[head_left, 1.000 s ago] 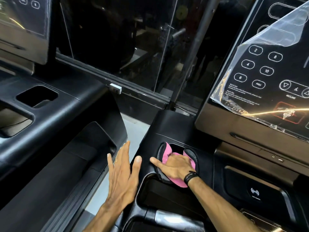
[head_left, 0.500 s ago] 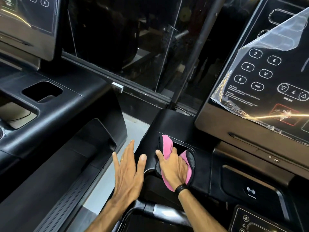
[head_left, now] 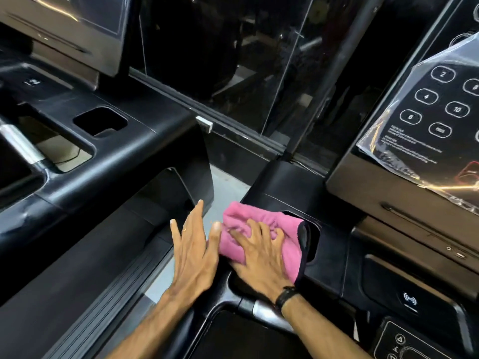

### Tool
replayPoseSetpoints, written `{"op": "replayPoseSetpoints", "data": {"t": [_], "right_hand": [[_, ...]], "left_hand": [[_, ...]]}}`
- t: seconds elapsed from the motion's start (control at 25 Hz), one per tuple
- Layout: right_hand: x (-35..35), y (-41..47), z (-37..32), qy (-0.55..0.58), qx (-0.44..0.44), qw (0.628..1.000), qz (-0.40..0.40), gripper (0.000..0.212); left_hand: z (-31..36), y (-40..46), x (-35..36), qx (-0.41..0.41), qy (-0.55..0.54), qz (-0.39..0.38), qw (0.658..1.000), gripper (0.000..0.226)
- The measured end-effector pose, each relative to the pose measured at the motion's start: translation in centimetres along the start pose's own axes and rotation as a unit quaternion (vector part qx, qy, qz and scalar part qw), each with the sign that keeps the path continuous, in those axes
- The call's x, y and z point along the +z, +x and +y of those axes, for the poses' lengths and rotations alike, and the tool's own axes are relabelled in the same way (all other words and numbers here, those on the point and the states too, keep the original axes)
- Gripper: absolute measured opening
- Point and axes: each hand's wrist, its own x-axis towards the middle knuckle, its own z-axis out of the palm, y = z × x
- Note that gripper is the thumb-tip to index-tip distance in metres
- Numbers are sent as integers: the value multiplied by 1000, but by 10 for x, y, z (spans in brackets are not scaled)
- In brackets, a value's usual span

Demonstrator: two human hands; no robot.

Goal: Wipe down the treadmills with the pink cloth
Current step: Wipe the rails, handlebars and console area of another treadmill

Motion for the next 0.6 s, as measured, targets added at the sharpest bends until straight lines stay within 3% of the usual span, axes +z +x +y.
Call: {"op": "replayPoseSetpoints", "data": {"t": [0.08, 0.2, 0.32, 0.48, 0.6], "right_hand": [[-2, 15, -3, 3, 13, 998, -54, 67], [-5, 17, -6, 87, 23, 996, -23, 60], [-23, 9, -21, 231, 12, 972, -28, 25], [-70, -12, -29, 276, -29, 938, -207, 27], [-79, -38, -26, 258, -48, 880, -396, 66]], "left_hand": [[-1, -9, 2, 10, 10, 1, 1000, 76], [0, -18, 4, -3, 1, -9, 1000, 83], [6, -27, -5, 17, 21, -12, 1000, 92], [2, -26, -28, 23, 20, 15, 999, 91], [1, -33, -42, 7, -20, 26, 999, 86]]}}
